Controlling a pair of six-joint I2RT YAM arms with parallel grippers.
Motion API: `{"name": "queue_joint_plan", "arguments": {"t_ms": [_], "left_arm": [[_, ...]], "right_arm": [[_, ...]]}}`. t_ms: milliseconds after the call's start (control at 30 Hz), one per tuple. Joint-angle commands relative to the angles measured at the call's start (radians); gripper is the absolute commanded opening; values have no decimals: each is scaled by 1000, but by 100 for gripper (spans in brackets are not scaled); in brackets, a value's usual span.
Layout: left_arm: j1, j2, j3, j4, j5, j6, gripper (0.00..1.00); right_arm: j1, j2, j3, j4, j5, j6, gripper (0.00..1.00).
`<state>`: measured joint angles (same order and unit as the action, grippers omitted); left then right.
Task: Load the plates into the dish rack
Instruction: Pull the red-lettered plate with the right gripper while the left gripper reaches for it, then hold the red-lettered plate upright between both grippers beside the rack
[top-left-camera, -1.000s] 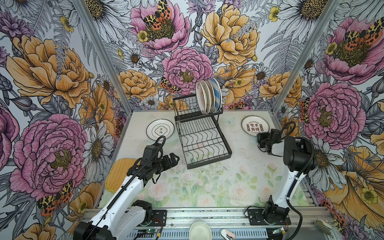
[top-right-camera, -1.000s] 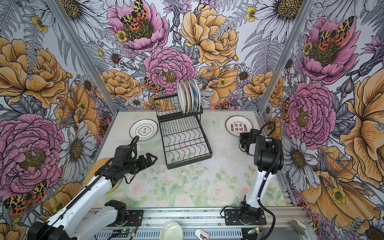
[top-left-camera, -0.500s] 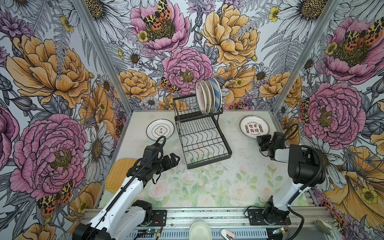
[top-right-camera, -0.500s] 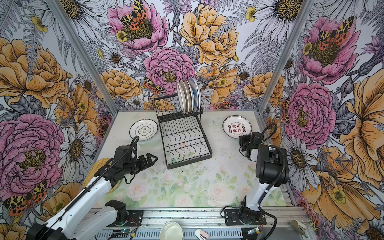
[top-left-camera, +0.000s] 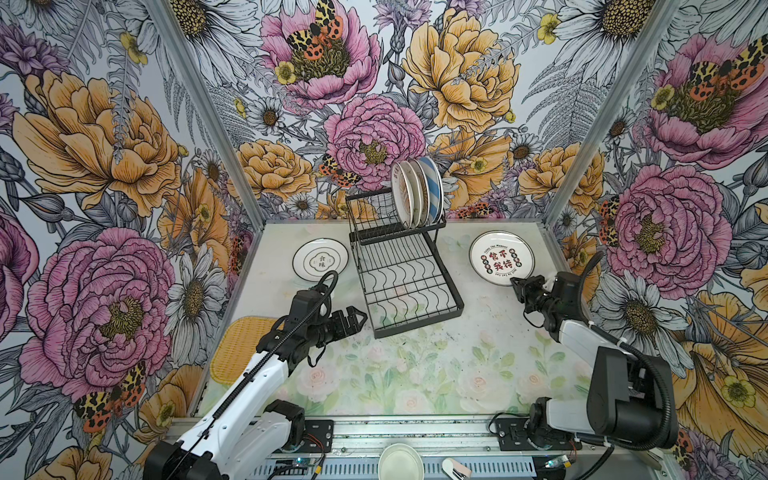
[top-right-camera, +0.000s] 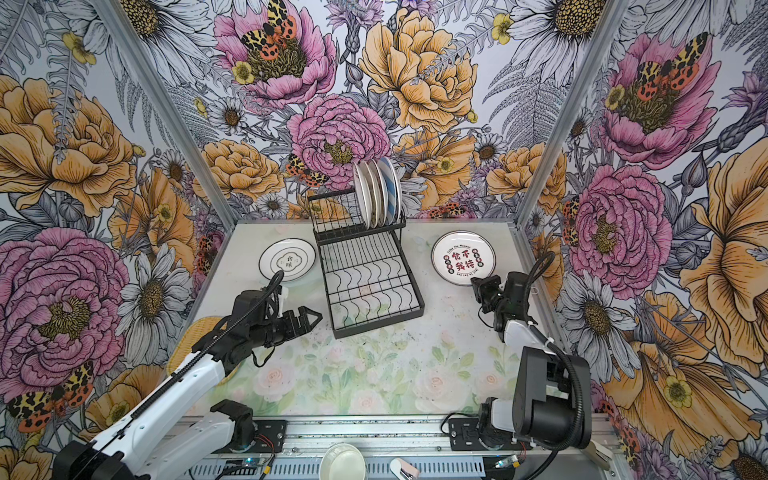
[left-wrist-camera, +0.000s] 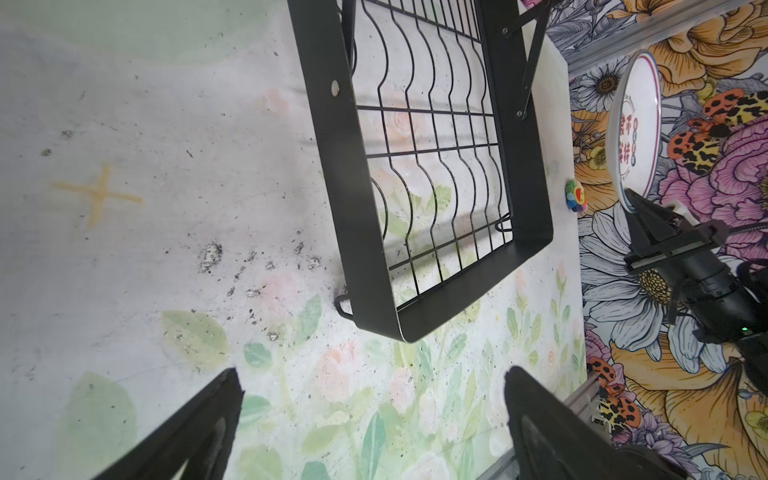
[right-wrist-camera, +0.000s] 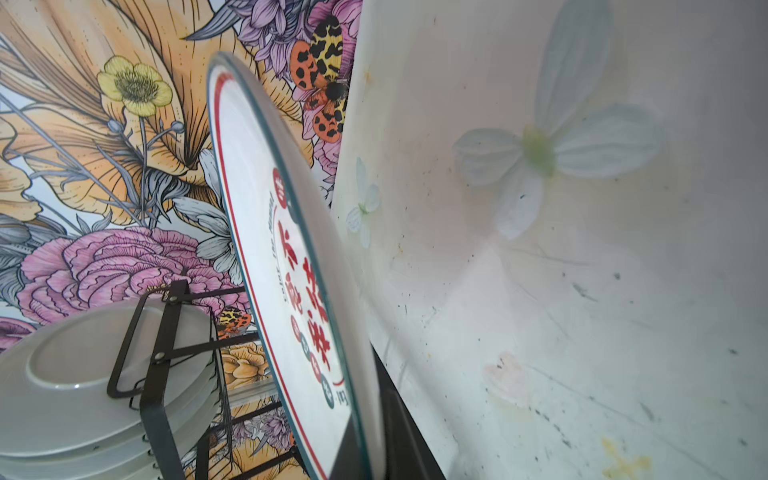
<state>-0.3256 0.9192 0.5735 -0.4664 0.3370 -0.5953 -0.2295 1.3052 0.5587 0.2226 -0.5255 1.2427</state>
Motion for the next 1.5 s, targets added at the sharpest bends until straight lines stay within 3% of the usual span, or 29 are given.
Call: {"name": "queue_joint_plan", "arguments": {"t_ms": [0,200,400,800,1200,1467], "left_arm": [[-15,16,11,58,53,28,99],[-27,25,18,100,111,42,99],[-27,12,8,153,181,35,97],[-8,42,-18,346,327,-56,89],[23,80,-11,397,401,-69,68],[48,78,-1,409,431,-72,47]], "right_arm": [[36,-102,3,-109,-37,-72,0],[127,-202,7,-237,-62,-127,0],[256,-241,15,-255,-84,-144,0],[521,-147,56,-142,-102,-201,0],[651,-13,175,-122,-219,-277,0],[701,38,219,-167,-267,-337,0]]}}
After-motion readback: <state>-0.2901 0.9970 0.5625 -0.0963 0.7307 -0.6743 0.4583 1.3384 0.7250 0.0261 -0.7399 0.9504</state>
